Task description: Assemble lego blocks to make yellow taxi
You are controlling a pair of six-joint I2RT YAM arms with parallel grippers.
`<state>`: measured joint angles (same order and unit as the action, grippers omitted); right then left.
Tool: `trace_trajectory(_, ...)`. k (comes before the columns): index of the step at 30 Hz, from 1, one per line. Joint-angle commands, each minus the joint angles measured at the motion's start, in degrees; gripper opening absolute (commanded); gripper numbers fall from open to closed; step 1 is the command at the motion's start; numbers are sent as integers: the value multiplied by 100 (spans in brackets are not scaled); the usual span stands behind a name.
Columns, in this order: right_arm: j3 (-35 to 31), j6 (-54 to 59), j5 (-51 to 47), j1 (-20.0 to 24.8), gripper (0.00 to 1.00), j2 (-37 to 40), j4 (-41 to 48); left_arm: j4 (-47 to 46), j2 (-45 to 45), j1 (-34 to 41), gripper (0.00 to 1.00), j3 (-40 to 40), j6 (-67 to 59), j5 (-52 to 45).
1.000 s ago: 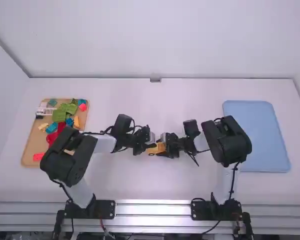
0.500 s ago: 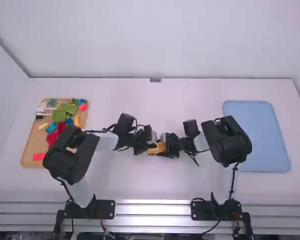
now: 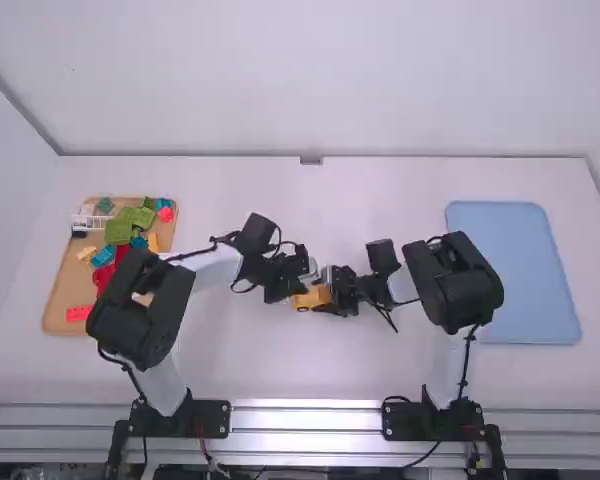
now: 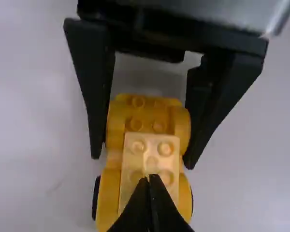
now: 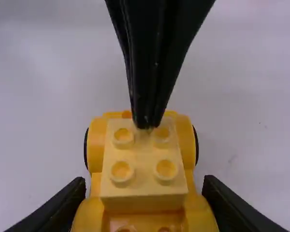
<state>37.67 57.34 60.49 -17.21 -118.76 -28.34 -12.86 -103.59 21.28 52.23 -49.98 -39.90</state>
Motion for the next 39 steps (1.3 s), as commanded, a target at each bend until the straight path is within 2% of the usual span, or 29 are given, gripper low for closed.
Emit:
trace_trajectory(1, 57, -48, -50, 24, 45, -92, 48, -61, 37, 7, 15, 103, -103, 142)
trace_trajectory(2, 59, -48, -50, 24, 45, -92, 48, -59, 57, 7, 31, 101, -149, 107)
trace_trajectory(3, 59, -48, -50, 24, 46, -92, 48, -66, 74, 7, 41, 98, -232, 15)
trace_trajectory(5, 63, -50, -52, 24, 48, -92, 50, -63, 129, 4, 77, 92, -396, -254)
trace_trajectory(7, 55, -48, -50, 26, 50, -92, 46, -42, 208, 2, 99, 92, -387, -389)
trace_trajectory(12, 57, -48, -48, 24, 50, -92, 48, 120, 310, -4, 99, 61, -389, -509)
trace_trajectory(20, 55, -50, -48, 24, 50, -92, 50, 2039, 2, 59, 99, -839, 35, -920)
trace_trajectory(28, 57, -52, -46, 24, 49, -92, 50, 3862, -15, 48, 100, -1757, 861, -850)
trace_trajectory(31, 57, -50, -46, 24, 49, -92, 50, 3993, -76, 48, 90, -1836, 863, -850)
trace_trajectory(33, 57, -50, -37, 24, 49, -92, 50, 4037, -210, 48, 74, -1801, 866, -828)
trace_trajectory(39, 55, -50, -33, 24, 49, -92, 50, 3530, -284, 48, 68, -1482, 800, -654)
